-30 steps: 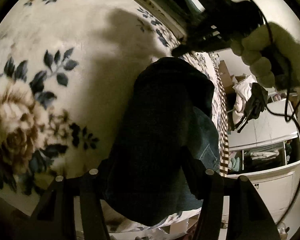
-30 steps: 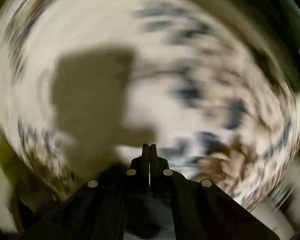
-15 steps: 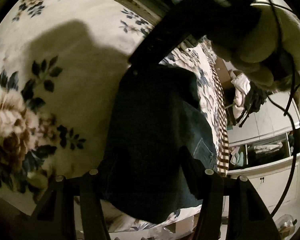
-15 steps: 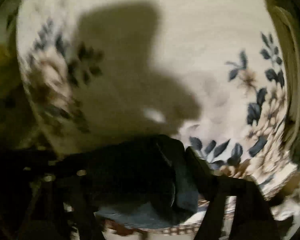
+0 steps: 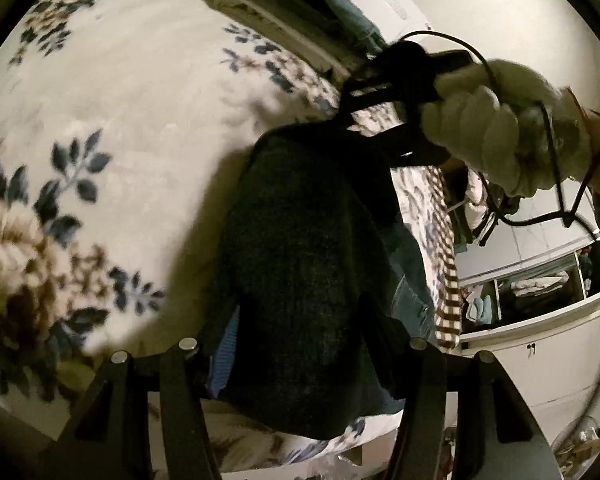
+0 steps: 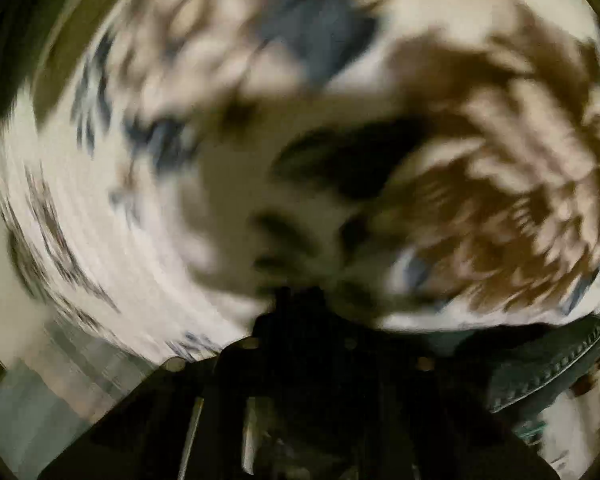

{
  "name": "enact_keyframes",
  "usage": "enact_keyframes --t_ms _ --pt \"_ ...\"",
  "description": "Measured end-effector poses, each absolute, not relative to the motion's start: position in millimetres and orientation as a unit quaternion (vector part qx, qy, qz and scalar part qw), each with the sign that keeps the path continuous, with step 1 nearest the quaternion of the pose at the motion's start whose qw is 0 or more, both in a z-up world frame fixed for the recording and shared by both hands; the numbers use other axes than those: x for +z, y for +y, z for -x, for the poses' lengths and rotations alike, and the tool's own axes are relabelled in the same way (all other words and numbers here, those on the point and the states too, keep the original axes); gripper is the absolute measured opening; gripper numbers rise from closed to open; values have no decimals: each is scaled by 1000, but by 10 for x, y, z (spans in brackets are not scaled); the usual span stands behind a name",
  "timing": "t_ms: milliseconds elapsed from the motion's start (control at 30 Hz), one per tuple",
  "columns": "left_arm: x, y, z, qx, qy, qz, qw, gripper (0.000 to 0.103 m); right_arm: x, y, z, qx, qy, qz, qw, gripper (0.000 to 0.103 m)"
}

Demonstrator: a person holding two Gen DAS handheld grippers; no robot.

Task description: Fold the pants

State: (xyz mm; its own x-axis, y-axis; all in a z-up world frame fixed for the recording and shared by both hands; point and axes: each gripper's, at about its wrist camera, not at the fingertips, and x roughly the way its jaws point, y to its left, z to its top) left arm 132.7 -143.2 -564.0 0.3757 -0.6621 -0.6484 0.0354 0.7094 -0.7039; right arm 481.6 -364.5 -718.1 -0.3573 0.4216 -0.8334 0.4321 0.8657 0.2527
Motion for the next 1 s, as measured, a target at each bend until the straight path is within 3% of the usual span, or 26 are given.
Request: enact_keyframes --t_ms 133,167,200,233,267,467,567,633,733,1000 --pt "-5611 -1209 -1382 -213 523 354 746 55 -6859 -3521 -5043 80 818 -167 545 14" --pt "-5596 -1183 -1415 -210 523 361 743 56 -6760 -3437 -5040 107 818 -148 545 32" --pt "-5572 -1171 -1485 -208 523 366 741 64 -6678 -3366 -5015 127 818 -131 545 61" --pt "-5558 -1175 -1541 -208 523 364 742 80 -6633 -3324 -4999 138 816 -118 548 70" --pt "-5554 -1192 -1614 -211 522 359 745 85 -6585 -3281 -4981 150 814 -101 551 74" --pt "-5968 -1496 -2090 -244 582 321 706 87 -6780 -2974 -4750 175 832 -58 523 74" --pt "-6037 -1478 -2134 -254 576 338 699 86 -6820 -2907 -4665 184 831 -52 523 74" --pt "-5974 -1477 -2052 -261 563 334 709 64 -6914 -2963 -4678 189 830 -50 523 74" --pt "-5807 -1495 -1837 -265 536 320 734 45 -6955 -2862 -4658 196 830 -57 518 74" --pt "-5302 -1737 -1546 -280 495 256 782 40 -6851 -2638 -4563 236 841 -3 487 73"
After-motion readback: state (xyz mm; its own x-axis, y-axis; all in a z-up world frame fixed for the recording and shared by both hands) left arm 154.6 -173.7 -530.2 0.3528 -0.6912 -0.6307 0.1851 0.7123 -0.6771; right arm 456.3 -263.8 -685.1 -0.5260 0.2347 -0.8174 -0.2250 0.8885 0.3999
